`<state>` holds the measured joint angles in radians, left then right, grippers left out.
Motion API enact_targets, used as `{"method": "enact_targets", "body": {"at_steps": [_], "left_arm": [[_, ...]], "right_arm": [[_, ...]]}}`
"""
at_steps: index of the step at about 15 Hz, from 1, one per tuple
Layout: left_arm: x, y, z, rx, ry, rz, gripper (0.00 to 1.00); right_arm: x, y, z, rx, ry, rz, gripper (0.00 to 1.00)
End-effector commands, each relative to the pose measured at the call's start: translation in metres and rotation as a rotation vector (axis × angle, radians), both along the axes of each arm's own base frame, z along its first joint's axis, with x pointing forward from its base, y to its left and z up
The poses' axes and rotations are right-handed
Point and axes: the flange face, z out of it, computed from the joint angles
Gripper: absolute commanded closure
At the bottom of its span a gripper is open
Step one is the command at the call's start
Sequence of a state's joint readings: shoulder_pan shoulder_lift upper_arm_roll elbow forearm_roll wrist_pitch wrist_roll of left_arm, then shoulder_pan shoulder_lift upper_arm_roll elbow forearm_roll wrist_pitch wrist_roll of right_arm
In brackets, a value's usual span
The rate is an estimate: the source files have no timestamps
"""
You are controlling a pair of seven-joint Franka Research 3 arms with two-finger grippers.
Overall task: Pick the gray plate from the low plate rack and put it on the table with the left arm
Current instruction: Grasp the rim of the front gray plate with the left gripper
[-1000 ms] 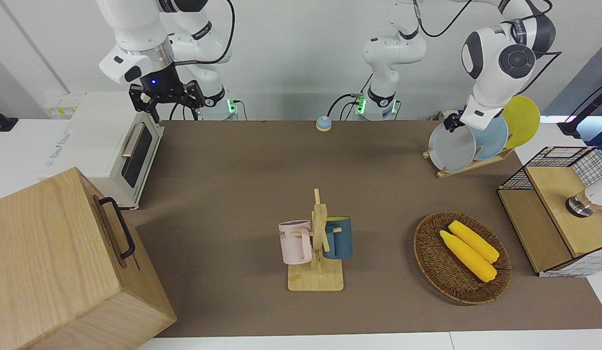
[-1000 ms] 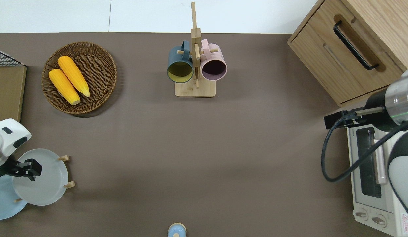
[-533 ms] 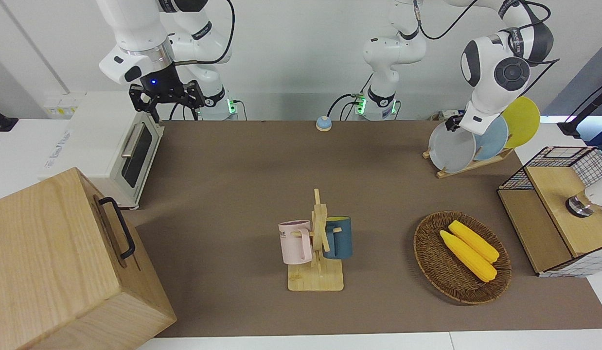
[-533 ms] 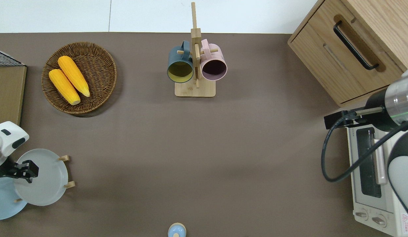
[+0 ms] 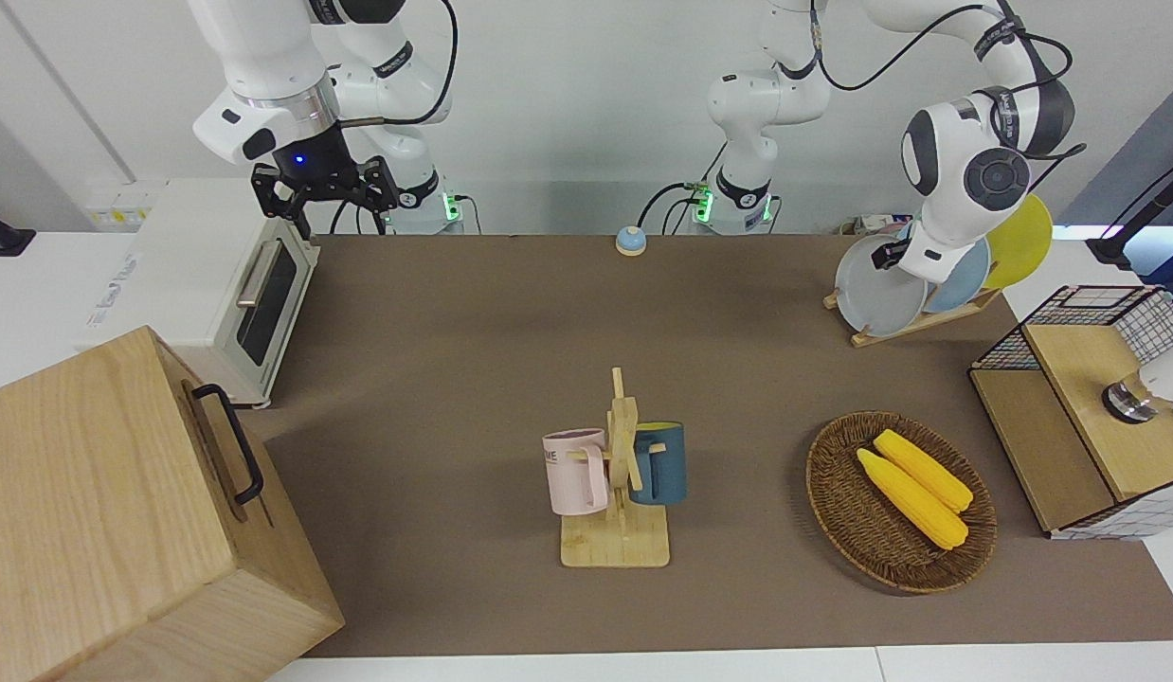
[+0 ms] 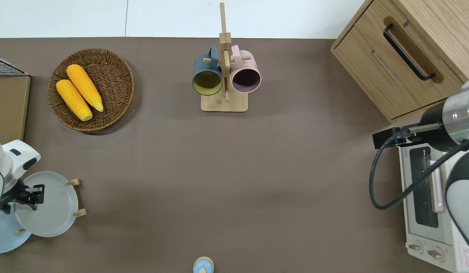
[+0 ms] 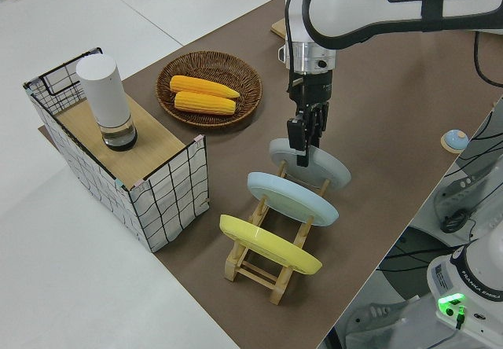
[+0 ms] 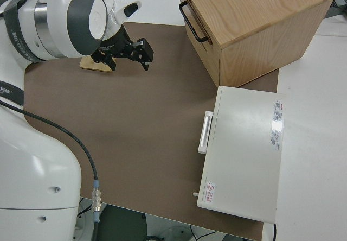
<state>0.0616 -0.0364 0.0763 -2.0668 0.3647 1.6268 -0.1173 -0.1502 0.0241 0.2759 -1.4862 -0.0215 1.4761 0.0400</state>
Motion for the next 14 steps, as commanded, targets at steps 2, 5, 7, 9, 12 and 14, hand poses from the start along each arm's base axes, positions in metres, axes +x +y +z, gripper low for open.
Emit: {"method": "enact_targets", "body": {"at_steps": [2,5,7,9,12,14], "left_arm": [[-0.002,-0.001,0.0,0.014,-0.019,0.004,1.0],[-0.002,-0.001,0.004,0.016,-0.025,0.007,1.0],[0.0,-0.001,0.012,0.018,-0.04,0.006,1.0],[0.003,-0.004,0.022,0.02,-0.052,0.0,1.0],[0.004,-0.009,0.026,0.022,-0.054,-0.008,1.0],[0.005,-0.014,0.037,0.027,-0.05,-0.008,1.0]], "right_arm": [[-0.002,-0.001,0.004,-0.003,0.002,-0.014,0.017],[-0.002,-0.001,0.004,-0.003,0.002,-0.014,0.017],[-0.002,-0.001,0.004,-0.002,0.004,-0.014,0.017],[-0.002,-0.001,0.004,-0.003,0.002,-0.014,0.017],[-0.002,-0.001,0.004,-0.003,0.002,-0.014,0.017],[-0.002,-0.001,0.004,-0.002,0.004,-0.014,0.017]]}}
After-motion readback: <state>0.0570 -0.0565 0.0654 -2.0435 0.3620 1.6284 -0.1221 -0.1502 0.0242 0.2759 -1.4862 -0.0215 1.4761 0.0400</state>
